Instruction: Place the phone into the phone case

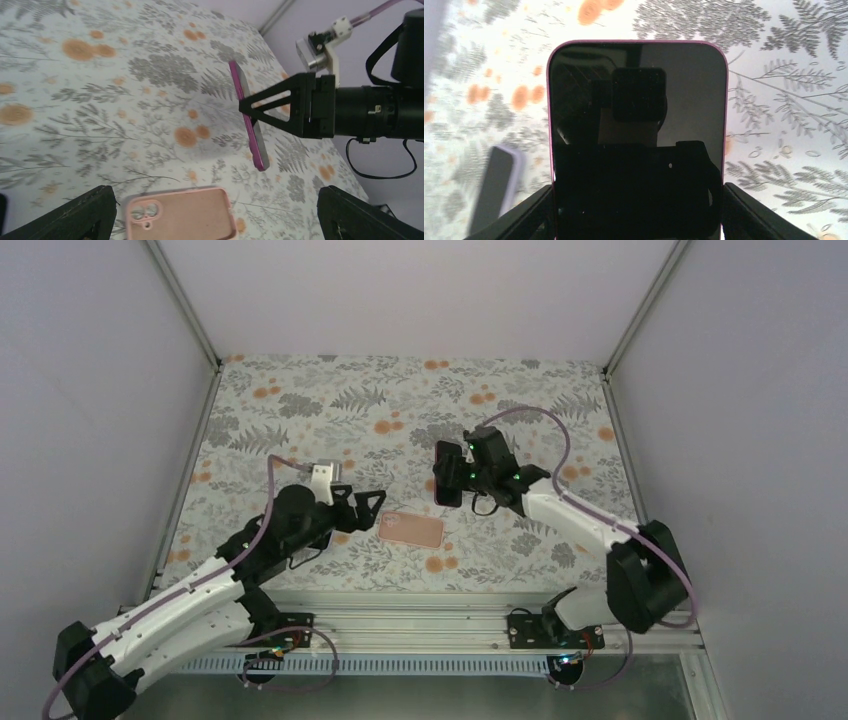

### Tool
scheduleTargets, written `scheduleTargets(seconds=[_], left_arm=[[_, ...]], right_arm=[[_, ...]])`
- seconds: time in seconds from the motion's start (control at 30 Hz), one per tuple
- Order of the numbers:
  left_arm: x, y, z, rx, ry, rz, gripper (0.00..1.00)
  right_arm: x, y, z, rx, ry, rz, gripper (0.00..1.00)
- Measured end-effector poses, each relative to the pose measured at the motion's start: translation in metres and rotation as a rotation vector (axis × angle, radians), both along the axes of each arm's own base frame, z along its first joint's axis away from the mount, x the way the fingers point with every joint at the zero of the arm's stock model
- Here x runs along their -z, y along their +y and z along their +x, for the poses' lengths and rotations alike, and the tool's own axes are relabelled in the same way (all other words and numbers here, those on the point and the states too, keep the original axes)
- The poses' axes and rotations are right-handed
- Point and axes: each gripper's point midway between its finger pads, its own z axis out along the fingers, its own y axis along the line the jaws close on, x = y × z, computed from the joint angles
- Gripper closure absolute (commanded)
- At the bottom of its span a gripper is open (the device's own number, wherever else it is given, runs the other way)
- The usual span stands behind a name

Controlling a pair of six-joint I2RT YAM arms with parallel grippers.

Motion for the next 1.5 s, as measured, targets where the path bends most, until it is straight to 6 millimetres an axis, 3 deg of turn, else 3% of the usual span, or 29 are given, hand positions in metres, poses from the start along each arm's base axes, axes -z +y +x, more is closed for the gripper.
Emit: scheduleTargets(seconds=[0.23, 0.47, 0.67, 1.0, 1.37, 1.5], left_arm=[[0.001, -0.044, -0.018, 0.074, -0.036, -0.001, 0.0], [0.014, -0.081, -0.033, 0.127, -0.056, 0.055, 0.04], [0.009, -0.105, -0.033, 0.145, -0.102, 0.052, 0.24], [0.011, -0.123, -0.021, 0.131, -0.146, 0.065, 0.49], [0.017, -0.129, -0.013, 0.113, -0.164, 0.084, 0.87], [0.024, -0.121, -0.005, 0.069, -0.164, 0.122, 0.97]], right_arm=[[-0.051, 0.006, -0.022, 0.037, -0.101, 0.238, 0.65], [-0.068, 0.012, -0.034, 0.051, -0.109, 0.388, 0.67], [-0.071, 0.019, -0.047, 0.047, -0.089, 0.492, 0.67], [-0.075, 0.033, -0.059, 0.02, -0.056, 0.611, 0.67], [-0.078, 0.04, -0.062, 0.008, -0.054, 0.666, 0.66], [-0.076, 0.039, -0.06, 0.017, -0.065, 0.671, 0.65]])
